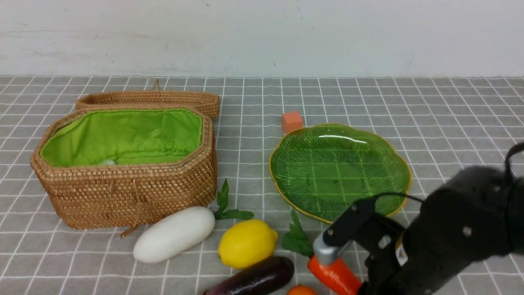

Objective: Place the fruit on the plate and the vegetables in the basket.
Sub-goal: Use the right arm to grab a carrot and put it into the left basket

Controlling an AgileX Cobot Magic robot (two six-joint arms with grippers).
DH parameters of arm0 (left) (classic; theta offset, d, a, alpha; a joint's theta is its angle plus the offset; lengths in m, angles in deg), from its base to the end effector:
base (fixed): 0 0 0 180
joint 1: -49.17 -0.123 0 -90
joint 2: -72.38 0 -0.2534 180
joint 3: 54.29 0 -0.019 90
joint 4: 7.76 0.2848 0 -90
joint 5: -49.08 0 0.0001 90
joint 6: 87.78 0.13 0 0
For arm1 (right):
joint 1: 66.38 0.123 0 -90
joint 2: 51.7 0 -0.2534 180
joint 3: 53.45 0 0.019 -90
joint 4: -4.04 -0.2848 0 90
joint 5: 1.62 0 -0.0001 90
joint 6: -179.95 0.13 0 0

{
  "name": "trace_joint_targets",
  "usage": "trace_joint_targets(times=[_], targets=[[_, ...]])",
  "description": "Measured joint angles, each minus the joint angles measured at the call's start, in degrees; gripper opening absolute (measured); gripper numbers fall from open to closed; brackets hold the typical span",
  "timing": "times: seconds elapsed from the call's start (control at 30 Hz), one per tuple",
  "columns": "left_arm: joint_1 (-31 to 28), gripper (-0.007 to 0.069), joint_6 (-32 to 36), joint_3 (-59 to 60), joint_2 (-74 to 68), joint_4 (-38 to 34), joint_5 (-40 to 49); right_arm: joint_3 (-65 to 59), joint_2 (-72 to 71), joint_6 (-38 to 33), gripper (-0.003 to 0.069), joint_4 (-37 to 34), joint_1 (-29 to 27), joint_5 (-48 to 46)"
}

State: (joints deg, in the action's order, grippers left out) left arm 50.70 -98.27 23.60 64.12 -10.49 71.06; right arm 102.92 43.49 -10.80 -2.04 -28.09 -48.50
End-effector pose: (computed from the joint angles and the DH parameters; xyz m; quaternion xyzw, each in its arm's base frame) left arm 0.1555 -0.0065 0.1570 -0.0758 0.8060 -0.0815 0.5814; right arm 0.2401 0.2024 0.1292 -0.3829 0.9144 0.0713 0.1105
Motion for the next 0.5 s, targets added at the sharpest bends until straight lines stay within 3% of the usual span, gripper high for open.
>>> trace_joint_targets(times=[0.3, 0.37, 0.5], targets=[[0.00, 0.0239, 0.00, 0.00, 0.00, 0.00, 0.00, 16.14, -0.10, -0.98, 0.0258, 0.83, 0.00, -5.10], [0.00, 0.0239, 0.00, 0.00, 0.00, 0.00, 0.00, 21.29, 1.10, -2.90, 0.0258, 0.21, 0.00, -5.54], [0.00, 0.0239, 0.00, 0.00, 0.00, 0.00, 0.00, 36.51, 8.11, -11.48, 0.0258, -7.54, 0.00, -8.64]])
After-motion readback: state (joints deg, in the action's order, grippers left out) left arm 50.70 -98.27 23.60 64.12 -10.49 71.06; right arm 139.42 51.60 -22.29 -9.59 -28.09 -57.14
